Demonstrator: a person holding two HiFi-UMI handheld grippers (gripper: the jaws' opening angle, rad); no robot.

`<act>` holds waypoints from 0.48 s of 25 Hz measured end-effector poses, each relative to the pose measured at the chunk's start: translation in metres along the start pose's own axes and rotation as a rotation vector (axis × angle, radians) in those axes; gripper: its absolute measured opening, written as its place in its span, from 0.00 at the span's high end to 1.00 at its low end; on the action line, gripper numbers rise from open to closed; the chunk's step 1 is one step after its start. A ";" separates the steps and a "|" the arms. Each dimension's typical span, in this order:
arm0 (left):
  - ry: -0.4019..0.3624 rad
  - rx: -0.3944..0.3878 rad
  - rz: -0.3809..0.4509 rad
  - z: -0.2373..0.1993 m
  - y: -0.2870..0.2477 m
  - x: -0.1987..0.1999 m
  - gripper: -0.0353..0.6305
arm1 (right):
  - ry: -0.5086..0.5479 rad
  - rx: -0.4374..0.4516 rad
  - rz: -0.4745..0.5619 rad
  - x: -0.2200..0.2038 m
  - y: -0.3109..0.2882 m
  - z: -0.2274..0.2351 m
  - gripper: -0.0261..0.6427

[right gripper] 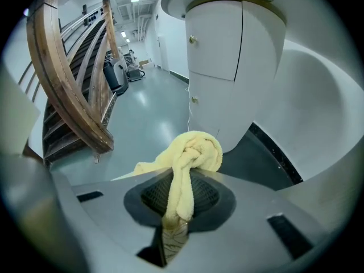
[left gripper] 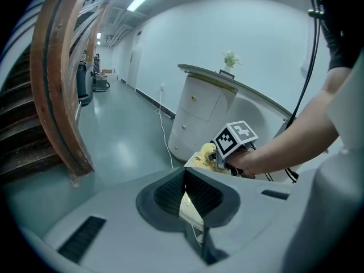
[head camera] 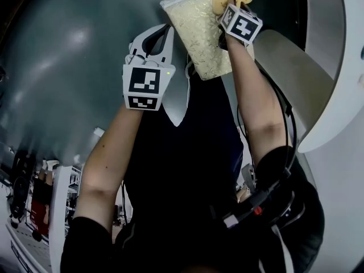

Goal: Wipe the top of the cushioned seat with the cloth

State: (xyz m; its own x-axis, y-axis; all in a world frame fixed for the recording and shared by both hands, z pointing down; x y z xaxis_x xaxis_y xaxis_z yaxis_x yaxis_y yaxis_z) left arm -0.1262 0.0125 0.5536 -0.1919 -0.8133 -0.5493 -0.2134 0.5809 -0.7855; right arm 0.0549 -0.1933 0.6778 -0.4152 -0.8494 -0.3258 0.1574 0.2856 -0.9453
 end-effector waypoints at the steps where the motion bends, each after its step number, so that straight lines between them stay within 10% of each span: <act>1: 0.000 -0.001 0.000 -0.003 0.001 -0.002 0.94 | 0.001 -0.007 0.002 -0.002 0.000 -0.004 0.88; 12: 0.020 0.016 0.000 -0.020 0.017 -0.030 0.94 | -0.013 -0.001 0.015 -0.042 0.005 -0.046 0.88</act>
State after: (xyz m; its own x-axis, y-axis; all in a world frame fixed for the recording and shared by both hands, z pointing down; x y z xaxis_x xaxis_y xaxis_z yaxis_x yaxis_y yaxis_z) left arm -0.1426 0.0478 0.5626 -0.2110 -0.8124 -0.5436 -0.1977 0.5801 -0.7902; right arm 0.0320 -0.1359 0.6855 -0.4009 -0.8507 -0.3400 0.1626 0.2992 -0.9402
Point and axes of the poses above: the fingertips, and each gripper's own axes: y backward along the fingers, z to its right, x out of its top, the point moved 10 cm from there along y, backward along the fingers, and after that the axes turned 11 degrees about -z, right-handed, at the moved point
